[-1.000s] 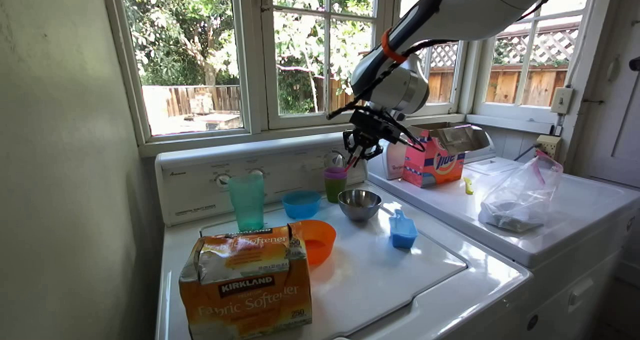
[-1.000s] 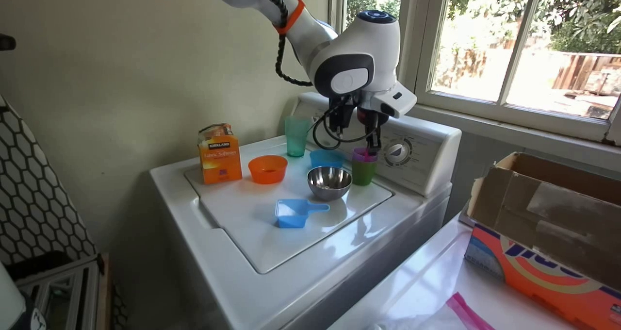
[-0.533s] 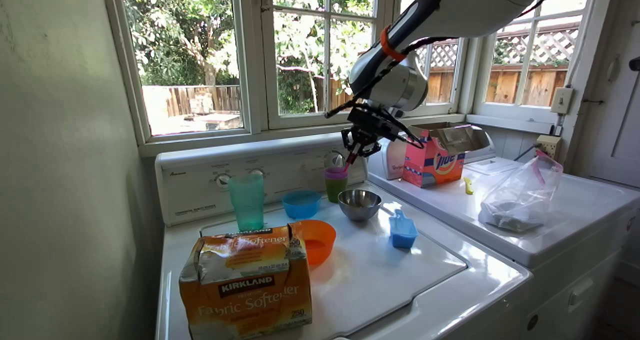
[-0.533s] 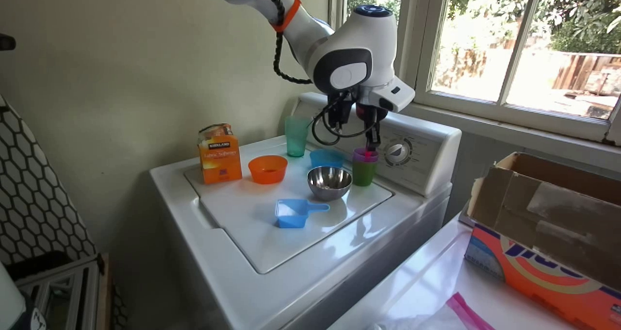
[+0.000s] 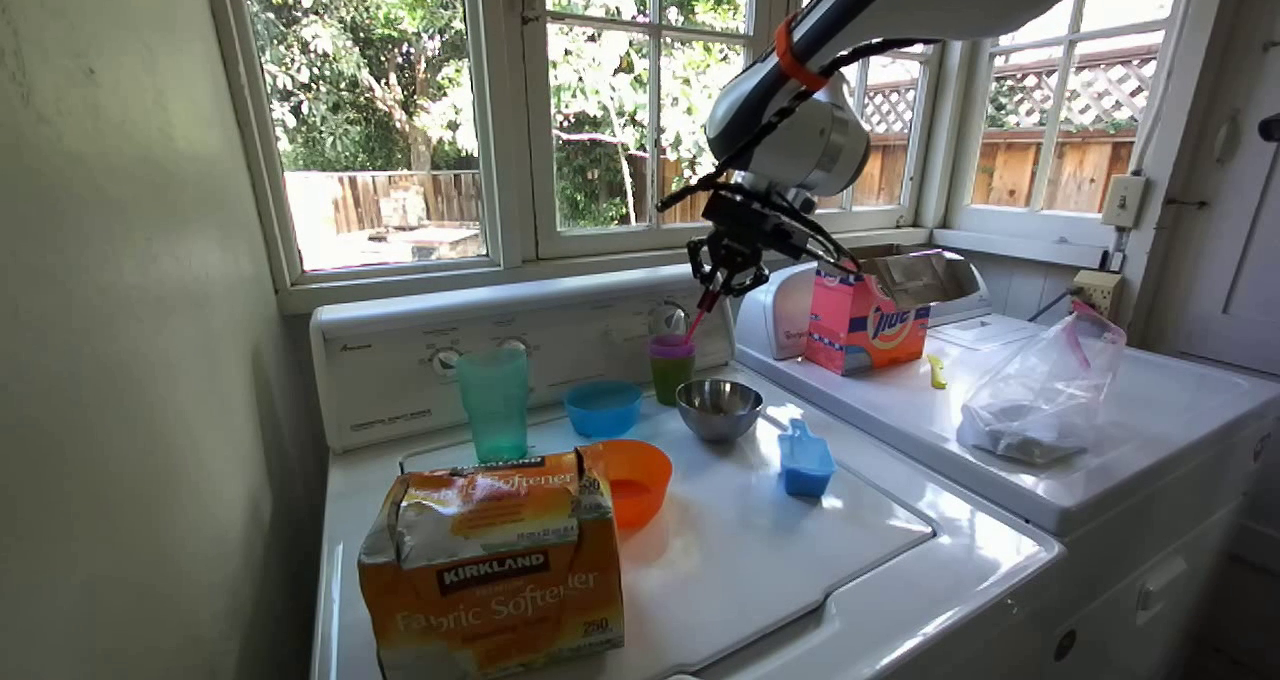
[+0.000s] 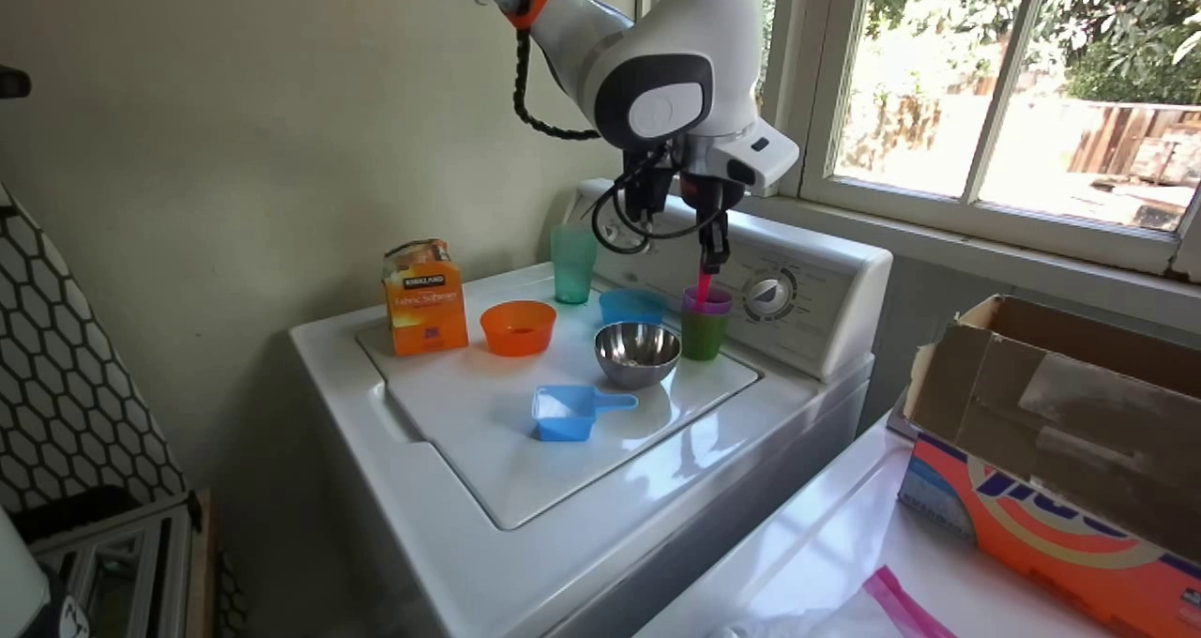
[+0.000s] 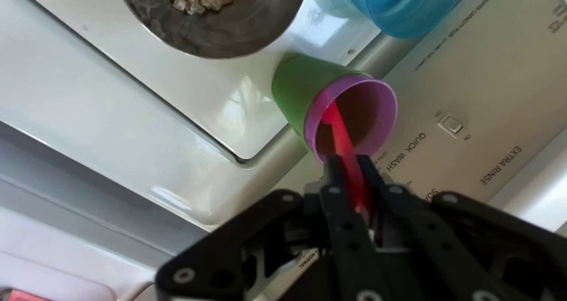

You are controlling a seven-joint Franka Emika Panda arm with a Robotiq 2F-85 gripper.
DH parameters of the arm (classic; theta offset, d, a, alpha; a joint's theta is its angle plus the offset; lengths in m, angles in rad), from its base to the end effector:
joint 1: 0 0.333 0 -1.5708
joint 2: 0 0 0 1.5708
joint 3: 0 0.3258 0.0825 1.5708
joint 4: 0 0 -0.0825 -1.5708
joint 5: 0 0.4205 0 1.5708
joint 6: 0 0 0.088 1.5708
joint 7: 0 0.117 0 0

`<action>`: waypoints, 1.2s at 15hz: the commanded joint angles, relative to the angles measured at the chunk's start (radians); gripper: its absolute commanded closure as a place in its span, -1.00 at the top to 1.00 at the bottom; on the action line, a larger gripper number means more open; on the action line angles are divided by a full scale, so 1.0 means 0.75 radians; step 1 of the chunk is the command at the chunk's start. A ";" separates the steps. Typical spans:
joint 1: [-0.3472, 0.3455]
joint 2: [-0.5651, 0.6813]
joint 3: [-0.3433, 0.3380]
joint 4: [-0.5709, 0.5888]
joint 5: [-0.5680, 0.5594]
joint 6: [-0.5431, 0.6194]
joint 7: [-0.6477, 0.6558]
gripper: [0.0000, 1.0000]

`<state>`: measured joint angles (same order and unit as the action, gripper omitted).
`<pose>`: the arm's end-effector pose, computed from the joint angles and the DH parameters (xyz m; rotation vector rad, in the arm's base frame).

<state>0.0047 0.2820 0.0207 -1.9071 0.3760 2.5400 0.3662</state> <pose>0.6828 0.0143 0.3665 -2.6507 0.8440 -0.4043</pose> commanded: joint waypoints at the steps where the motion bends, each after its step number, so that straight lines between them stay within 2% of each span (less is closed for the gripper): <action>1: -0.007 -0.144 -0.015 -0.086 -0.028 -0.147 -0.017 -0.94; 6: -0.005 -0.273 -0.038 -0.114 -0.089 -0.320 0.009 -0.94; 11: -0.003 -0.354 -0.047 -0.135 -0.187 -0.332 0.033 -0.94; 13: -0.008 -0.377 -0.046 -0.139 -0.202 -0.383 0.028 -0.94; 16: -0.022 -0.405 -0.050 -0.144 -0.134 -0.561 -0.144 -0.94; 18: -0.031 -0.441 -0.058 -0.177 -0.108 -0.620 -0.302 -0.94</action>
<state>-0.0040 0.0127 -0.0139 -1.9783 0.2619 2.1407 0.2832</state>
